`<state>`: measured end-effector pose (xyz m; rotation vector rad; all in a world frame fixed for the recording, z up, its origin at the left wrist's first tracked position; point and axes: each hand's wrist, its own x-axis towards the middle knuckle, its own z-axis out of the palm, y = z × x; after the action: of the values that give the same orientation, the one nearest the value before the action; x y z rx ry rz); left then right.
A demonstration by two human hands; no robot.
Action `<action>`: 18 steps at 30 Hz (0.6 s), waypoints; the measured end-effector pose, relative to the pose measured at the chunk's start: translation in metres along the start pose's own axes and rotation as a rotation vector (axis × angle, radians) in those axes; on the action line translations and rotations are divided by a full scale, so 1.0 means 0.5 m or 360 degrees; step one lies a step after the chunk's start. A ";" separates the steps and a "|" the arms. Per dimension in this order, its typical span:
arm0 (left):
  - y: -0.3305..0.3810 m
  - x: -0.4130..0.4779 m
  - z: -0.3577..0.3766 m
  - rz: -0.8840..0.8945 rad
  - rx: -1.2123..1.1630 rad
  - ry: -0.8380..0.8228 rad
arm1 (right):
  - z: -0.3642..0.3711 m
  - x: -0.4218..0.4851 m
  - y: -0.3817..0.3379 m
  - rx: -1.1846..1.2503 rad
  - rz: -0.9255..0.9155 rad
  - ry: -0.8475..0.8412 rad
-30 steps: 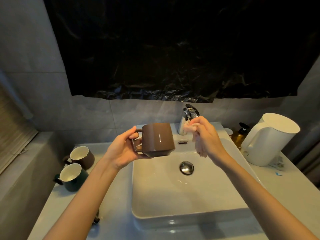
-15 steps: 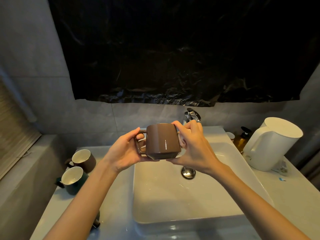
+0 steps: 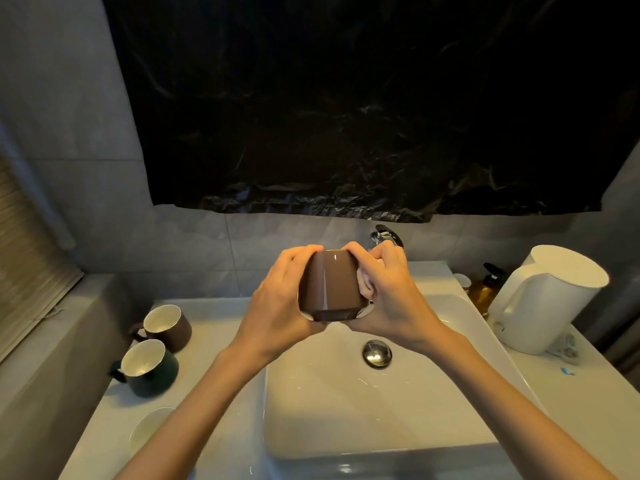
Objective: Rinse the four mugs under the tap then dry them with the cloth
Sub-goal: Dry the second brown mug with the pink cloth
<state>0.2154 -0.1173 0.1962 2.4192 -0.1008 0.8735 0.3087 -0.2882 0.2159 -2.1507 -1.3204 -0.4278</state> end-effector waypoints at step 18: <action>-0.017 0.014 -0.019 -0.0031 0.0135 0.0014 | 0.014 -0.014 -0.036 0.0313 -0.0035 0.0281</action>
<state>0.2174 -0.1045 0.2023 2.4905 -0.0372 0.8962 0.2894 -0.2824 0.2120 -1.8939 -1.2343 -0.4649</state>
